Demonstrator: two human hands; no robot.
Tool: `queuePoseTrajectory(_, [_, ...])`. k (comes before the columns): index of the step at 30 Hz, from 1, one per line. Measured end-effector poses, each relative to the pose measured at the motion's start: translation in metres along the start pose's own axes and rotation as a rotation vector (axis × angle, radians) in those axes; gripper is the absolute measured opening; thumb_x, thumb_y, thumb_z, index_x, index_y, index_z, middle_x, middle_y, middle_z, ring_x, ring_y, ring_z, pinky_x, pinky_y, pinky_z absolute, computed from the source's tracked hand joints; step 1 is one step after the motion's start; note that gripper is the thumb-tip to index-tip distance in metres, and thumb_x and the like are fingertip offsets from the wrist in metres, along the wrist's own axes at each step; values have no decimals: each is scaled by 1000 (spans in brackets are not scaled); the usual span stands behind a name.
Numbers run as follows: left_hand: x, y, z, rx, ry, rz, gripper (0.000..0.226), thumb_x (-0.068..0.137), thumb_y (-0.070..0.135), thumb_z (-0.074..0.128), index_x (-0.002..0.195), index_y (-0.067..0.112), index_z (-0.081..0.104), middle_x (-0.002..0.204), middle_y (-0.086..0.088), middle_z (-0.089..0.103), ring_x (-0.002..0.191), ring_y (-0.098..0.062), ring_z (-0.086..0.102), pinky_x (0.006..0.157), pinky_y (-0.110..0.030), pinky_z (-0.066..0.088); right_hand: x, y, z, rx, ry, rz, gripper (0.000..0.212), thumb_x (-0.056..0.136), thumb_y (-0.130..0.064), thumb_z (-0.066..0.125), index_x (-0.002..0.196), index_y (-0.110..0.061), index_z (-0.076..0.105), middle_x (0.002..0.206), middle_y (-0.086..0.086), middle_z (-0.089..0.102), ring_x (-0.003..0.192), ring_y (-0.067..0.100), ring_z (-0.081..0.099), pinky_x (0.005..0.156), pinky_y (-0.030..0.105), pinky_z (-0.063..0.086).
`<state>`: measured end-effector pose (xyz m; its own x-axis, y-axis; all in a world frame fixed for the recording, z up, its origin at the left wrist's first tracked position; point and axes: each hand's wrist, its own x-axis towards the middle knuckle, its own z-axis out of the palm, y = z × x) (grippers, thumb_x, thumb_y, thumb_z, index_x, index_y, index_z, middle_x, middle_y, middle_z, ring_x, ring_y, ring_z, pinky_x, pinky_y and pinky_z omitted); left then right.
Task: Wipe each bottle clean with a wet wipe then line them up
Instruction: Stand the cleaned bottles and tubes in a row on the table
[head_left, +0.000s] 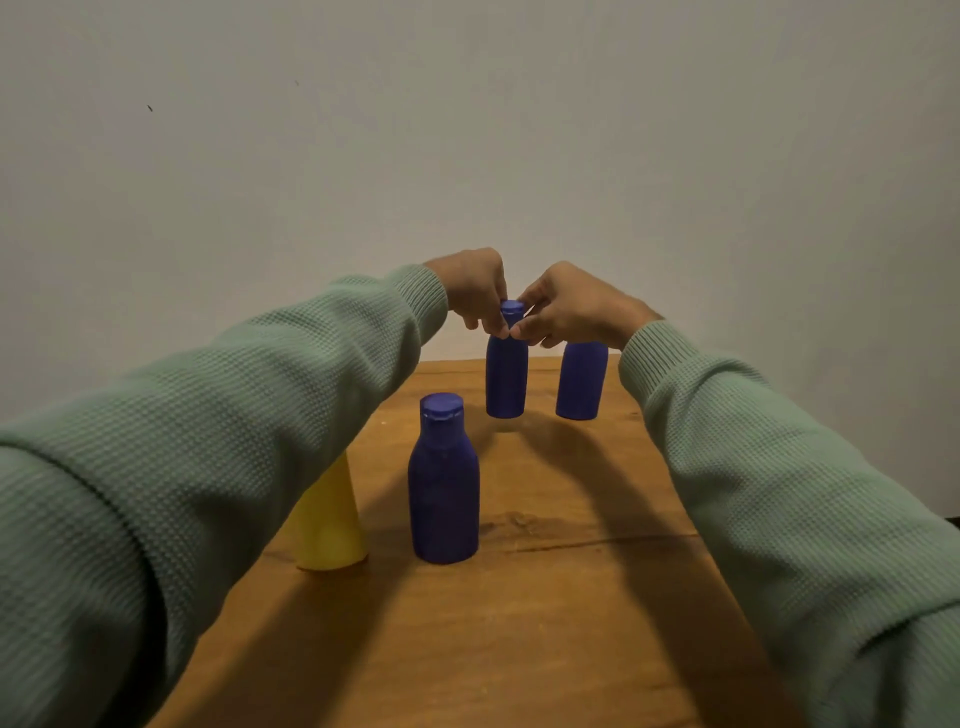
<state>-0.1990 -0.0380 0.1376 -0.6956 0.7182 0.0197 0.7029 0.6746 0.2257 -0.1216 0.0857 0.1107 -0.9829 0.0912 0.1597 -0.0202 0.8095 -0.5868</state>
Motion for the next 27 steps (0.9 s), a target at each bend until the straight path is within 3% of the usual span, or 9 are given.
queuePoseTrajectory(5, [18,-12,5,-5,-20,-6,28,83,14,73,109,3,70,88,-7,69,77,-17,63,74,-28,53,13,10,9,14,19,21,29,85,-12,67,113,-4,65,95,8,69,87,19,66,82,36,57])
queuePoseTrajectory(17, [21,-22,18,-43,-49,-37,32,85,14,70,115,2,67,92,-6,67,81,-17,62,72,-26,49,18,10,22,-4,5,60,33,85,-13,67,116,-4,63,101,10,68,89,21,66,83,37,56])
queuePoseTrajectory(22, [18,-20,16,-70,-44,-55,36,85,15,71,118,2,65,96,-8,68,84,-17,61,65,-22,49,19,10,21,-7,-9,91,36,85,-12,66,119,-3,60,104,11,67,90,22,65,82,35,56])
queuePoseTrajectory(27, [15,-19,18,-69,-40,-75,38,84,17,72,118,2,65,100,-9,69,87,-18,62,76,-28,51,21,11,22,-11,-12,126,42,85,-13,67,124,-2,56,107,13,67,91,23,65,82,36,56])
